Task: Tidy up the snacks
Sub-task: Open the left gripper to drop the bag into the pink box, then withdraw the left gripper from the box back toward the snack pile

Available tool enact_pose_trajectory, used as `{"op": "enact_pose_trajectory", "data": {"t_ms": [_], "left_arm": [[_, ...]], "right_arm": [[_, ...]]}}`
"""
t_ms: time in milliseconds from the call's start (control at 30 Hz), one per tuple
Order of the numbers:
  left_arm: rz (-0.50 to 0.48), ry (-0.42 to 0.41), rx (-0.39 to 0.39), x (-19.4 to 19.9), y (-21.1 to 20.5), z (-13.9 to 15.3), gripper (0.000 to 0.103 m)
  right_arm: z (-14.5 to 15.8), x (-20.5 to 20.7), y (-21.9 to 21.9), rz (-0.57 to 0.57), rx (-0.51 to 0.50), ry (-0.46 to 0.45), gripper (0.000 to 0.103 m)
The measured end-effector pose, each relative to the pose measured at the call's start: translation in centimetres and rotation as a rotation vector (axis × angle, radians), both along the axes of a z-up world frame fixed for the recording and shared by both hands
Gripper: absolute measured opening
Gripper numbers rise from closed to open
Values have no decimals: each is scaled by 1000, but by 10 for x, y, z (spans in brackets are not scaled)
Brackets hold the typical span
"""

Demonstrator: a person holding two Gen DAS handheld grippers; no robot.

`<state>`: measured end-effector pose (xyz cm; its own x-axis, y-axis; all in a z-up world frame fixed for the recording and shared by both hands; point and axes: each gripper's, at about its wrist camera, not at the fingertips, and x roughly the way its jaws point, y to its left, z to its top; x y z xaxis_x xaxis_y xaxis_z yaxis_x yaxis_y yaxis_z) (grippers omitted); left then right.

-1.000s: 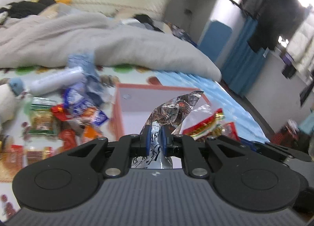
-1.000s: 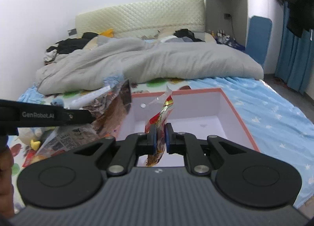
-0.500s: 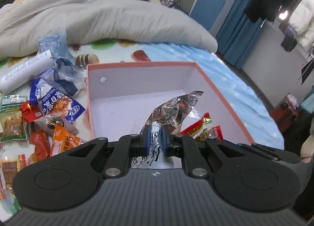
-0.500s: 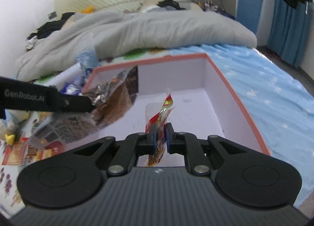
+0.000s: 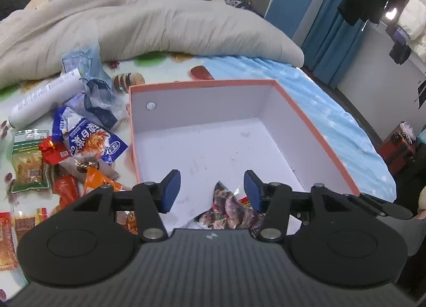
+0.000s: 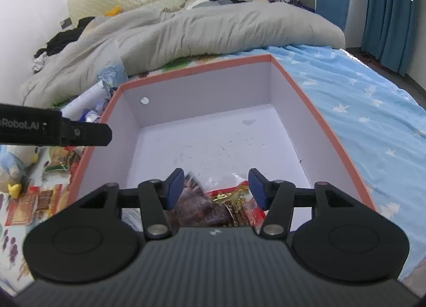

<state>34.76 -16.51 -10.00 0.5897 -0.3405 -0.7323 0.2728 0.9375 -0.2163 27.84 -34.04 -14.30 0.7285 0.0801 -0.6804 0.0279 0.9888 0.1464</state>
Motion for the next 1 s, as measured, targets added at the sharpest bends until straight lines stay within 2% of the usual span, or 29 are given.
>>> {"op": "enact_pose_trajectory", "data": {"t_ms": [200,467,633,1000], "left_arm": [[10,-16,-11,-27,9,23,59],[14,-100,15,-76,36,70,59],[34,-156,24,-114,57,93,58],[88,-184,45,-170,102,113,59]], "right_arm": [[21,-20,7,10,8,-37,56],[61,-61,21,7,33,-116,56],[75,-84,33,35,39,-146,56],[91,-124,64,117,62,-189,57]]}}
